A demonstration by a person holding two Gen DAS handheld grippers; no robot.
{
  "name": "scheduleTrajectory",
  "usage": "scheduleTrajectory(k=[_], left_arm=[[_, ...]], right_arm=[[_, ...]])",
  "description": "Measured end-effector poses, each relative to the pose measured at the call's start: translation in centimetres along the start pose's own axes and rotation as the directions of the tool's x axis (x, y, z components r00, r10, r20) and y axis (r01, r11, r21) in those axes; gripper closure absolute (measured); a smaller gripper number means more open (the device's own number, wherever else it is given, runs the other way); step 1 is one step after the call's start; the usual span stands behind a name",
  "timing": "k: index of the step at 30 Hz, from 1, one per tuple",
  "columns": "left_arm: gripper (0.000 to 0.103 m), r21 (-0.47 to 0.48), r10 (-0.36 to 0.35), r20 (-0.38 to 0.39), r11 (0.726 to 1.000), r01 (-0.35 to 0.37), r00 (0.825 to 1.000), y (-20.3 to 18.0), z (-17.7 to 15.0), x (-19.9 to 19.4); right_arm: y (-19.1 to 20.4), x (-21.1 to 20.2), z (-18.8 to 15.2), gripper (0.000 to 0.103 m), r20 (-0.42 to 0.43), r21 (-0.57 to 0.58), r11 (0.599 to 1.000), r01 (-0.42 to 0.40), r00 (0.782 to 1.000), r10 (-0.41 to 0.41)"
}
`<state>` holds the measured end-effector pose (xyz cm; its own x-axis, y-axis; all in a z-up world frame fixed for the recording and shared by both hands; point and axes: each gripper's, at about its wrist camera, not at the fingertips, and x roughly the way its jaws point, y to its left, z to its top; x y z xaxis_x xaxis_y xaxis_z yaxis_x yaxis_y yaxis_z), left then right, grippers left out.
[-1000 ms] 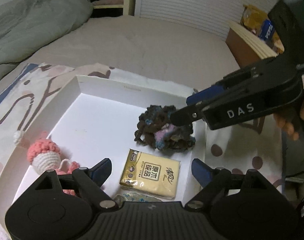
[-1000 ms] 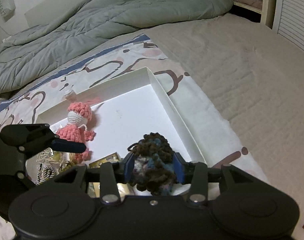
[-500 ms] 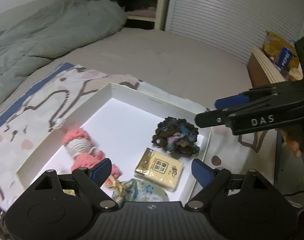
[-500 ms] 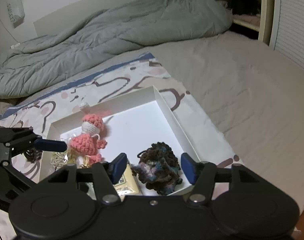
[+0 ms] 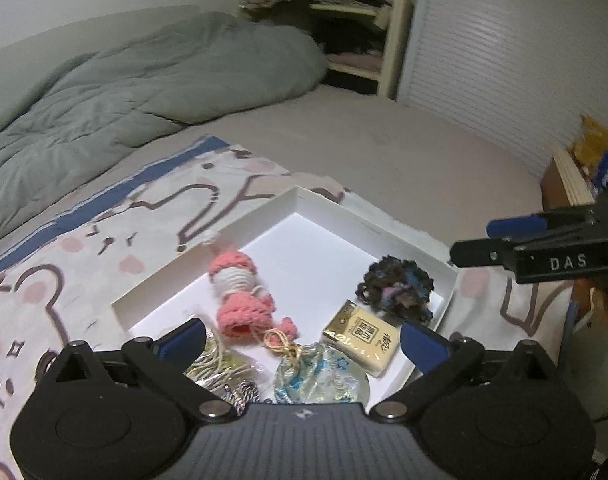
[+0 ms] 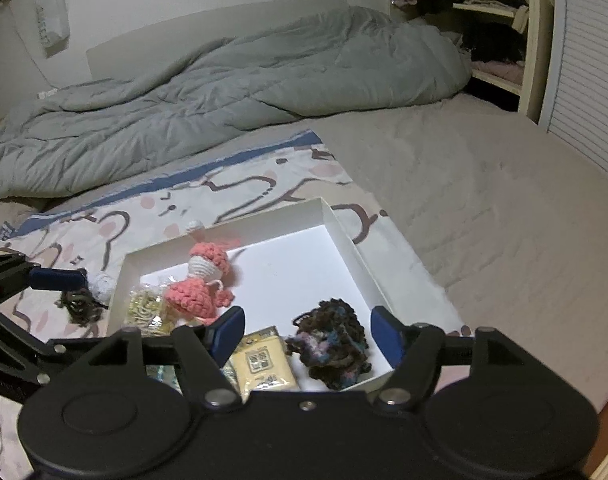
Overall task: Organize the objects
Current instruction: 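Withdraw both grippers from the box toward the black claw clip and white scrunchie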
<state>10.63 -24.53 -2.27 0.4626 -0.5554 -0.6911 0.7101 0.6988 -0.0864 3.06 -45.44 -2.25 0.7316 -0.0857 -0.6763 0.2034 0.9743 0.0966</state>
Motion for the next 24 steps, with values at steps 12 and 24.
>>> scheduleTrajectory(k=[12,24], left_arm=[[0.000,-0.154,0.089,0.054,0.985,-0.079,0.995,2.0,-1.4,-3.4],[0.000,-0.238,0.151,0.061,0.962,-0.133,0.987,3.7,-3.0,-4.0]], right_arm=[[1.7,-1.6,-0.5,0.017,0.021,-0.057,0.998,-0.008,1.000,0.009],[3.0,-2.2,-1.0,0.000,0.041,-0.085,0.996,0.024,0.999,-0.021]])
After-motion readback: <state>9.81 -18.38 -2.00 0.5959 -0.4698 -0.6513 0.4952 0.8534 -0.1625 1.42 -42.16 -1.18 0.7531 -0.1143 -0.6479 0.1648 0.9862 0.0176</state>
